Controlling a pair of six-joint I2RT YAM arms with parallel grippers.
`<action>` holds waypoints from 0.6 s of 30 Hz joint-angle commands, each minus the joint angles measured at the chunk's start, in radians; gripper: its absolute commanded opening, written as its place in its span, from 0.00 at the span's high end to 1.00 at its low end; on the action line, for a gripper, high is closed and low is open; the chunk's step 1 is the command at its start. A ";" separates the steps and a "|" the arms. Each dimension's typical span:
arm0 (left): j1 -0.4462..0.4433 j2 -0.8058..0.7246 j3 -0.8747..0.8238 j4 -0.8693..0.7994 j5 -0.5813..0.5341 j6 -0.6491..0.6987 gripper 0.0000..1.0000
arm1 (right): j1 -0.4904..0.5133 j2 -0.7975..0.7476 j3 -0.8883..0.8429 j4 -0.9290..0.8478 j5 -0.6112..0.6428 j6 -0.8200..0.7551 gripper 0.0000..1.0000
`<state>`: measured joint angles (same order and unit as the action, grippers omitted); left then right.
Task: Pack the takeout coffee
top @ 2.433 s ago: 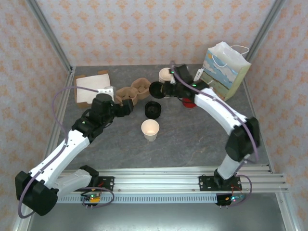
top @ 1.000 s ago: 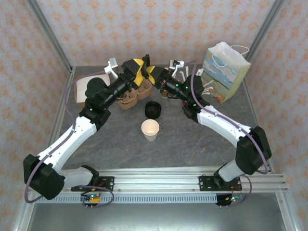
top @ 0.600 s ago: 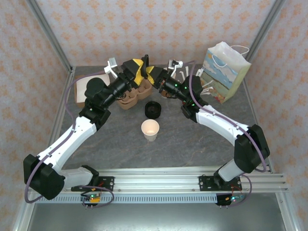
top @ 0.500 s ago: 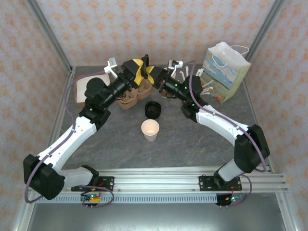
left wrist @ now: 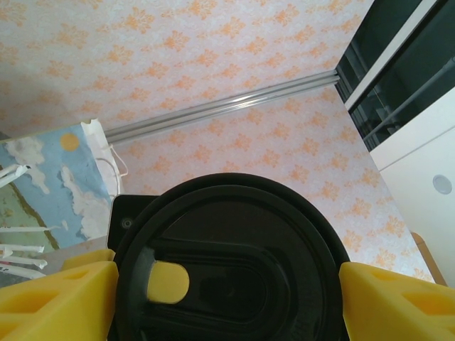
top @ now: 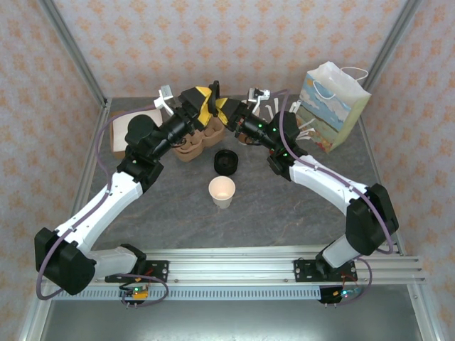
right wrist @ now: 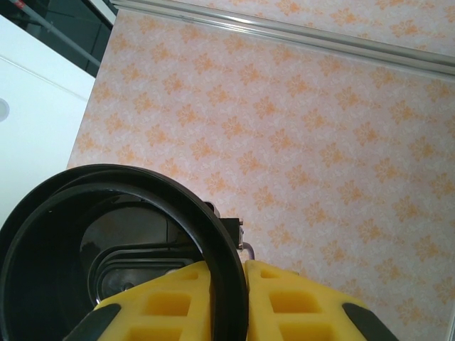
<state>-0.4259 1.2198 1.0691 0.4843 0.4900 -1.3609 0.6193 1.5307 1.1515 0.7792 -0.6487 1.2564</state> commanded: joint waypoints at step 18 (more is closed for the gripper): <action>0.004 -0.091 -0.040 -0.210 -0.140 0.218 0.33 | -0.066 -0.097 -0.104 -0.044 0.039 -0.062 0.49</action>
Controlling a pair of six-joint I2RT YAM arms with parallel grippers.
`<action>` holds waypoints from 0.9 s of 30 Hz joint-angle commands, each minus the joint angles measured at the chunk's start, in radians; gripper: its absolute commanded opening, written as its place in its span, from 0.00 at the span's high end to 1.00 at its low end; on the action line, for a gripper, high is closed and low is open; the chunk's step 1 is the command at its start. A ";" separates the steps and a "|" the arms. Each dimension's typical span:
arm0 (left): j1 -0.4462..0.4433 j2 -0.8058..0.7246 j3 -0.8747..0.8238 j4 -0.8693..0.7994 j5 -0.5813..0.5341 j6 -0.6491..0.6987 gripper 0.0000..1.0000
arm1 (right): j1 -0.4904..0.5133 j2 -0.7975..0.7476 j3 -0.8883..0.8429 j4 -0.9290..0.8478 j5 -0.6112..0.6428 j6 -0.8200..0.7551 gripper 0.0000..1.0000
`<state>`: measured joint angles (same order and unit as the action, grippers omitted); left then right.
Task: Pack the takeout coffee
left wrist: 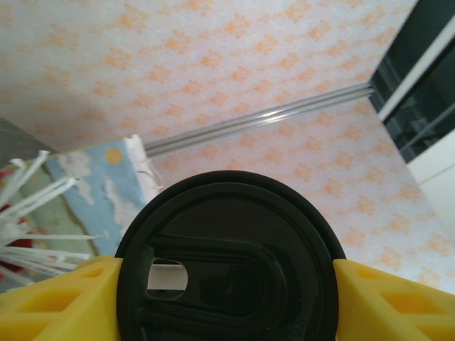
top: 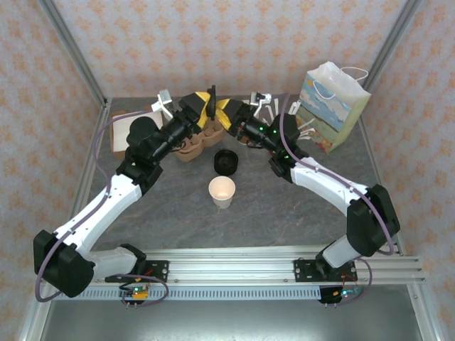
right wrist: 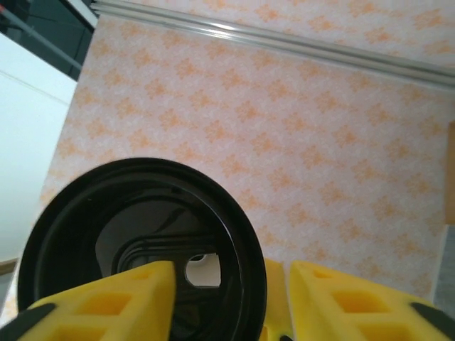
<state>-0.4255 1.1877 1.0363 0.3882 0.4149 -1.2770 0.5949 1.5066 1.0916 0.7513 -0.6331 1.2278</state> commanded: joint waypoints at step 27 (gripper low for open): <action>-0.542 0.081 -0.098 -0.828 -0.779 0.949 0.40 | -0.130 -0.426 -0.076 -1.093 0.405 -0.913 0.01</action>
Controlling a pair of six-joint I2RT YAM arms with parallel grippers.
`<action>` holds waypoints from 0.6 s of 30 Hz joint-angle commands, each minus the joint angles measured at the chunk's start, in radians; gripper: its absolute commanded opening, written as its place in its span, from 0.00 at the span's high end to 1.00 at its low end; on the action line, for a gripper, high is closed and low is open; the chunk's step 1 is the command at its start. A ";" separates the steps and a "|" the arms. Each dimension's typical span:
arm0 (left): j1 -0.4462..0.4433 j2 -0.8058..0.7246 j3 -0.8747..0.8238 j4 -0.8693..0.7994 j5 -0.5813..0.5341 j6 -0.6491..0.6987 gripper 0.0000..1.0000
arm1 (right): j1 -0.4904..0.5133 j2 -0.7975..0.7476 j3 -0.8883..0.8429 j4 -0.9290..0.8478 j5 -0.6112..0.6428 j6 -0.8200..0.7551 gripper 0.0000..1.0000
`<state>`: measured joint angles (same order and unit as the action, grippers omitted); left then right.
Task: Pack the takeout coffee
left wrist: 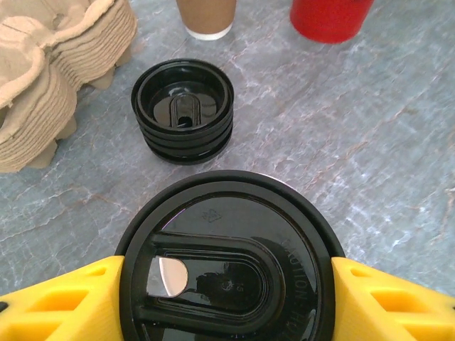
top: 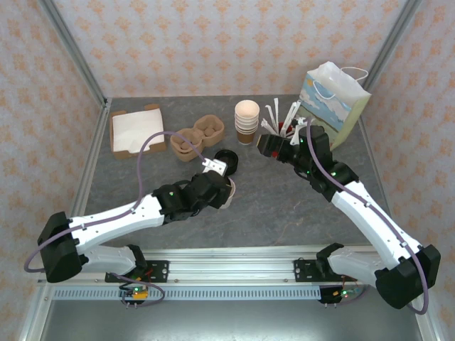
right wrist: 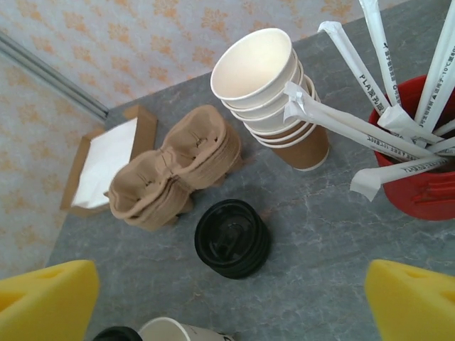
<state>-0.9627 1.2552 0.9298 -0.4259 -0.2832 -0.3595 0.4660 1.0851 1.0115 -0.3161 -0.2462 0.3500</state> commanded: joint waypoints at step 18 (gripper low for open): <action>-0.006 0.087 -0.004 0.096 -0.019 0.018 0.39 | -0.005 0.049 -0.007 -0.066 0.001 -0.027 0.01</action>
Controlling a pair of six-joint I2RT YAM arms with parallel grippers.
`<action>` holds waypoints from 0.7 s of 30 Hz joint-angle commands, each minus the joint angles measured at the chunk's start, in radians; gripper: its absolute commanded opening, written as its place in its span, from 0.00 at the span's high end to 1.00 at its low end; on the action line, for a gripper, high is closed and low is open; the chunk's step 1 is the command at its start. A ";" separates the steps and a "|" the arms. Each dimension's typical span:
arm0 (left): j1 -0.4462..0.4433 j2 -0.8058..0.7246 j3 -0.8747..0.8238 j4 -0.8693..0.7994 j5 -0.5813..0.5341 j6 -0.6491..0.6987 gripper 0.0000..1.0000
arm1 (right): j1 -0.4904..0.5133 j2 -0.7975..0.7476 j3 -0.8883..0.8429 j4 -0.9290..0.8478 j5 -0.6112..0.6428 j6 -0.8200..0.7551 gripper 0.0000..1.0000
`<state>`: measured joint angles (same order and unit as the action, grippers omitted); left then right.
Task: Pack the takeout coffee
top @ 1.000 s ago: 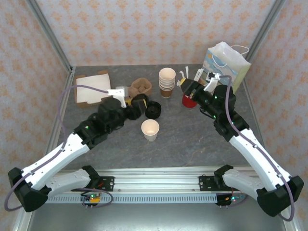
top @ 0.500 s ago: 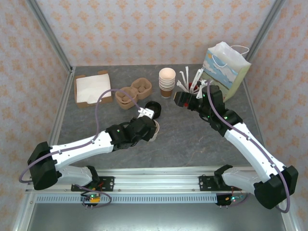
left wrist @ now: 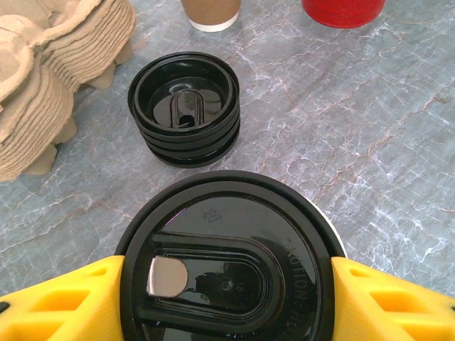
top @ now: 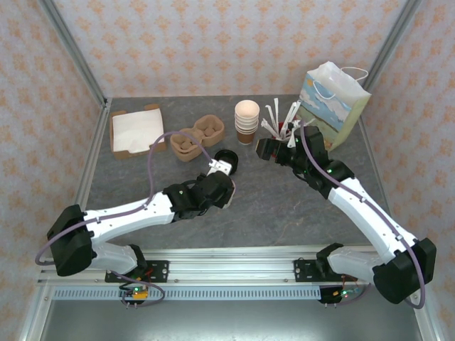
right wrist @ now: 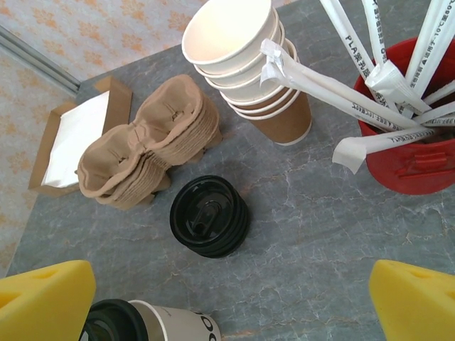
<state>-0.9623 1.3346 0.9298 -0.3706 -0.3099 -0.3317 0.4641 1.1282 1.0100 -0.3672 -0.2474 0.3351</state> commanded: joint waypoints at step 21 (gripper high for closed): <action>-0.006 0.039 -0.032 0.047 -0.002 -0.015 0.39 | -0.004 0.034 -0.002 -0.042 -0.022 -0.017 0.00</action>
<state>-0.9623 1.3643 0.9131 -0.3466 -0.2928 -0.3389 0.4641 1.1614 1.0096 -0.3977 -0.2623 0.3347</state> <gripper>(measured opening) 0.619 0.998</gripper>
